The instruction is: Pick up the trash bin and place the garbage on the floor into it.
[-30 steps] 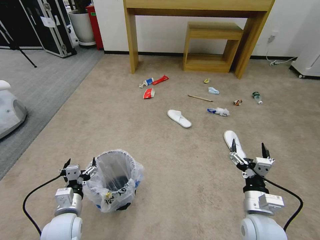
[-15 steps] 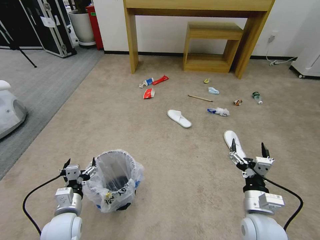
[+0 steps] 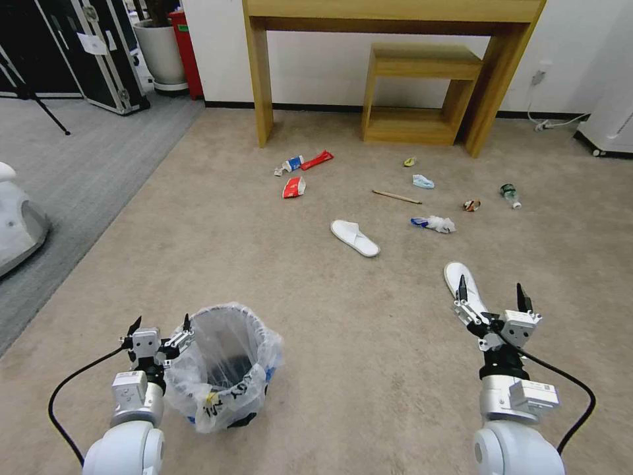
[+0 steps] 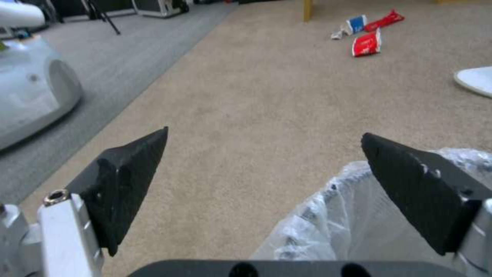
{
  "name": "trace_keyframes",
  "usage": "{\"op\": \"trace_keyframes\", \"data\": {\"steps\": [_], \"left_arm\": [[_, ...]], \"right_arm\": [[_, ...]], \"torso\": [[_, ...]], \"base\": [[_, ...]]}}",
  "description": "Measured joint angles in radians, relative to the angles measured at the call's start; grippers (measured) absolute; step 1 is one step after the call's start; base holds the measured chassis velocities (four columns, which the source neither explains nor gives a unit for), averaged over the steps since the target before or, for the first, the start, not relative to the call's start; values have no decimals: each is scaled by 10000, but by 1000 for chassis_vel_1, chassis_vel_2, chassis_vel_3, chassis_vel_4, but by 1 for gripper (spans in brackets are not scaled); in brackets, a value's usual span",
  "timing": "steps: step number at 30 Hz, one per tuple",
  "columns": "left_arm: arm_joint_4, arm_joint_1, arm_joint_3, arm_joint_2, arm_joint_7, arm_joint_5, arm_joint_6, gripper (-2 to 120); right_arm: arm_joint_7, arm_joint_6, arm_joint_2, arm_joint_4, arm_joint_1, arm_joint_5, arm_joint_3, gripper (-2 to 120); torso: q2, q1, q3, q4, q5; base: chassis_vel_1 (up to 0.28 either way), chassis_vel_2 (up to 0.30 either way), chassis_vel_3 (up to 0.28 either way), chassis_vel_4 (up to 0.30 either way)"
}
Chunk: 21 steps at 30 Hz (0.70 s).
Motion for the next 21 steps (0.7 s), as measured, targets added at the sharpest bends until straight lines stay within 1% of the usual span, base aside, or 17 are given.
{"op": "trace_keyframes", "data": {"steps": [1, 2, 3, 4, 5, 7, 8, 9, 12, 13, 16, 17, 20, 21], "left_arm": [[-79, 37, 3, 194, -43, -241, 175, 100], [-241, 131, 14, 673, -107, -870, 566, 100], [-334, 195, 44, 970, -195, -1286, 798, 100], [-334, 195, 44, 970, -195, -1286, 798, 100], [-541, 325, 120, 1508, -550, -2085, 1383, 100], [-833, 558, 263, 2203, -1248, -3290, 2262, 100], [-833, 558, 263, 2203, -1248, -3290, 2262, 100], [-1023, 730, 357, 2558, -1824, -3980, 2885, 100], [-1251, 965, 579, 2913, -2609, -4742, 3614, 100], [-1251, 965, 579, 2913, -2609, -4742, 3614, 100], [-1313, 1066, 1120, 3036, -3331, -5403, 4119, 100], [-1313, 1066, 1120, 3036, -3331, -5403, 4119, 100], [-1111, 965, 1603, 2973, -3572, -5471, 4245, 100], [-1111, 965, 1603, 2973, -3572, -5471, 4245, 100]], "right_arm": [[15, -50, -51, 22, -11, 46, 1, 100], [36, -134, -152, 52, -40, 120, 23, 100], [45, -166, -198, 64, -57, 151, 40, 100], [45, -166, -198, 64, -57, 151, 40, 100], [57, -246, -265, 89, -76, 184, 70, 100], [100, -383, -346, 116, -75, 214, 107, 100], [100, -383, -346, 116, -75, 214, 107, 100], [113, -431, -384, 116, -44, 232, 125, 100], [117, -499, -430, 112, 34, 321, 151, 100], [117, -499, -430, 112, 34, 321, 151, 100], [117, -578, -459, 114, 83, 418, 190, 100], [117, -578, -459, 114, 83, 418, 190, 100], [117, -585, -458, 113, 95, 464, 226, 100], [117, -585, -458, 113, 95, 464, 226, 100]], "torso": [[0, 0, -1, 0, -1], [0, 0, -2, 0, 0], [0, -1, -2, 0, -1], [0, -1, -2, 0, -1], [0, 0, -3, -1, 0], [0, 0, -3, -2, 0], [0, 0, -3, -2, 0], [0, 0, -3, -2, 0], [1, 0, -3, 1, 0], [1, 0, -3, 1, 0], [0, 0, -3, 0, 0], [0, 0, -3, 0, 0], [0, 0, -2, -1, 1], [0, 0, -2, -1, 1]], "base": [[0, 0, 0, 0], [0, 0, 0, 0], [0, 0, 0, 0], [0, 0, 0, 0], [0, 0, 0, 0], [0, 0, 0, 0], [0, 0, 0, 0], [0, 0, 0, 0], [0, 0, 0, 0], [0, 0, 0, 0], [0, 0, 0, 0], [0, 0, 0, 0], [0, 0, 0, 0], [0, 0, 0, 0]]}}
